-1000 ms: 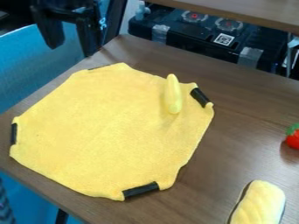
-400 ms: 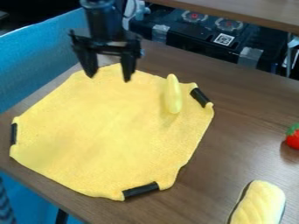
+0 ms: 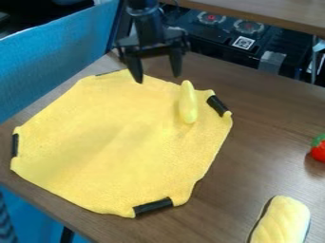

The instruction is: Move the yellow object from the cloth to the top right of the table

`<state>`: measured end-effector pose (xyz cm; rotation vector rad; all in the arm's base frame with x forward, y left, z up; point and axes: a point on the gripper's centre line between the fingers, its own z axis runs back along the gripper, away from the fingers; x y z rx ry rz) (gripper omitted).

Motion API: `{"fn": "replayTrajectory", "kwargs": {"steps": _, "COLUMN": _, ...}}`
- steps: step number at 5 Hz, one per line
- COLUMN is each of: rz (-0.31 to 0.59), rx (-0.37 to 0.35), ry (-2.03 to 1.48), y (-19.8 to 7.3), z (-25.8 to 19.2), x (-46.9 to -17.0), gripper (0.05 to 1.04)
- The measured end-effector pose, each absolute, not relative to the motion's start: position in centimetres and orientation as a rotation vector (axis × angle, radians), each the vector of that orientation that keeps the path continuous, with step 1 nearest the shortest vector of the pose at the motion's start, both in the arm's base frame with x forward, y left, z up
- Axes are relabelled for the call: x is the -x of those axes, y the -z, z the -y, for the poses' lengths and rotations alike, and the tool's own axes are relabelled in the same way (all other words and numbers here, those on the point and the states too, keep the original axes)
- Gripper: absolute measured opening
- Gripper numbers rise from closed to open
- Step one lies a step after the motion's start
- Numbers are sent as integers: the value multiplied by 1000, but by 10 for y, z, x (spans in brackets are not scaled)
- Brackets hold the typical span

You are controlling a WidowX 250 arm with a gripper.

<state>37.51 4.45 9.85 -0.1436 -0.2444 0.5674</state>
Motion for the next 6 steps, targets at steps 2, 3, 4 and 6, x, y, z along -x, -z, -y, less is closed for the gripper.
{"fn": "replayTrajectory", "kwargs": {"steps": 2, "rz": 207, "rx": 139, "ry": -642, "y": -68, "z": -27, "x": -396, "gripper": 1000}}
{"fn": "replayTrajectory", "kwargs": {"steps": 3, "rz": 209, "rx": 145, "ry": -637, "y": -62, "z": -15, "x": -401, "gripper": 1000}}
{"fn": "replayTrajectory", "kwargs": {"steps": 4, "rz": 184, "rx": 128, "ry": -658, "y": -51, "z": -8, "x": -408, "gripper": 1000}}
{"fn": "replayTrajectory", "kwargs": {"steps": 6, "rz": 158, "rx": 81, "ry": -705, "y": -36, "z": -12, "x": -416, "gripper": 919}}
